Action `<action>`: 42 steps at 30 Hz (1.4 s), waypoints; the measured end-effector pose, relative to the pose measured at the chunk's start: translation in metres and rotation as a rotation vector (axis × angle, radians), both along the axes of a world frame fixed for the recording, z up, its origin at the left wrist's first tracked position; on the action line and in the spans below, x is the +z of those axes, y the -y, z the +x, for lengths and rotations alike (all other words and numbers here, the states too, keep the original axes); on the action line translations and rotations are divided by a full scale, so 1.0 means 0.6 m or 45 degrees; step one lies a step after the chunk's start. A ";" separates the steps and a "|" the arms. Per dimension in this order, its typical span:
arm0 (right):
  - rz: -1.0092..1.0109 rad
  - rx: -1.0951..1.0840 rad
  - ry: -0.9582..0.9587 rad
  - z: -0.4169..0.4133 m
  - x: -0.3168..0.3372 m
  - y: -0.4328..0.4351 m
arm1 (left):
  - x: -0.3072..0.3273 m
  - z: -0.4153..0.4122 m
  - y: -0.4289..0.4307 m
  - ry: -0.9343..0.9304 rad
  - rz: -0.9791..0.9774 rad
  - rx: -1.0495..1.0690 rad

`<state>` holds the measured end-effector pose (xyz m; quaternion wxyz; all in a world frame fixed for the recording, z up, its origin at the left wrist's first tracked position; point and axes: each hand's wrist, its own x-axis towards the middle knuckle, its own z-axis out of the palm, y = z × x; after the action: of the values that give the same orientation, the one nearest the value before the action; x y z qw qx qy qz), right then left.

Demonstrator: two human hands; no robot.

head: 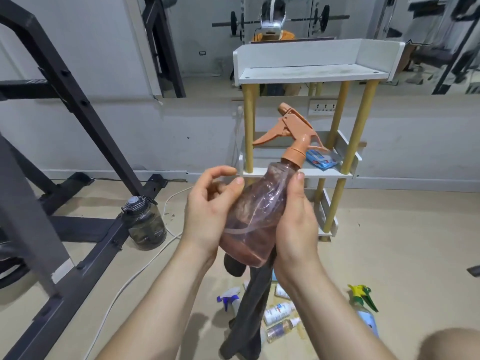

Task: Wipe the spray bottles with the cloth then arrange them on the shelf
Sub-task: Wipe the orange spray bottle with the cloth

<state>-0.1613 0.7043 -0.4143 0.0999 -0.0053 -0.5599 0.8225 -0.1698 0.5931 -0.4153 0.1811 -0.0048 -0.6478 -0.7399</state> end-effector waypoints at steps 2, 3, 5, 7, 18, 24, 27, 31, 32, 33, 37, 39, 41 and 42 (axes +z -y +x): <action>0.052 -0.124 -0.050 -0.008 0.004 0.005 | -0.009 -0.002 -0.001 -0.069 -0.388 0.196; 0.130 -0.175 -0.073 -0.013 0.010 0.007 | -0.011 0.000 -0.007 -0.082 -0.520 0.198; 0.220 -0.215 -0.102 -0.023 0.021 0.007 | -0.012 0.009 -0.022 -0.008 -0.585 0.032; 0.134 -0.078 -0.122 -0.020 0.030 0.004 | -0.019 0.011 -0.031 0.110 -0.563 -0.079; 0.016 0.173 -0.057 0.036 -0.068 0.067 | 0.030 -0.001 -0.017 0.042 0.833 -0.240; -0.893 0.168 0.310 0.029 -0.044 0.069 | 0.025 -0.004 -0.010 -0.053 0.491 0.047; -0.989 0.118 0.265 0.025 -0.021 0.040 | 0.020 -0.010 0.008 -0.132 0.387 0.045; -0.329 0.139 0.095 0.067 -0.003 0.081 | 0.018 -0.010 0.021 -0.115 0.513 0.131; -0.276 0.164 0.071 0.076 -0.005 0.093 | 0.018 -0.010 0.026 -0.108 0.521 0.206; -0.286 0.178 0.077 0.079 -0.010 0.102 | 0.021 -0.007 0.029 -0.089 0.561 0.260; -0.430 0.177 0.157 0.060 -0.006 0.120 | 0.032 0.000 0.051 0.037 0.883 0.235; -0.428 0.180 0.157 0.050 -0.002 0.134 | 0.028 0.003 0.063 0.066 1.012 0.137; -0.421 0.150 0.199 0.039 -0.003 0.145 | 0.027 0.011 0.071 0.100 1.043 0.096; -0.437 0.144 0.253 0.031 -0.003 0.148 | 0.023 0.016 0.077 0.133 1.003 0.093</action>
<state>-0.1425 0.6152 -0.4163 -0.0046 -0.0721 -0.4179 0.9056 -0.1600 0.5467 -0.4014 0.1621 0.1259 -0.3226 -0.9240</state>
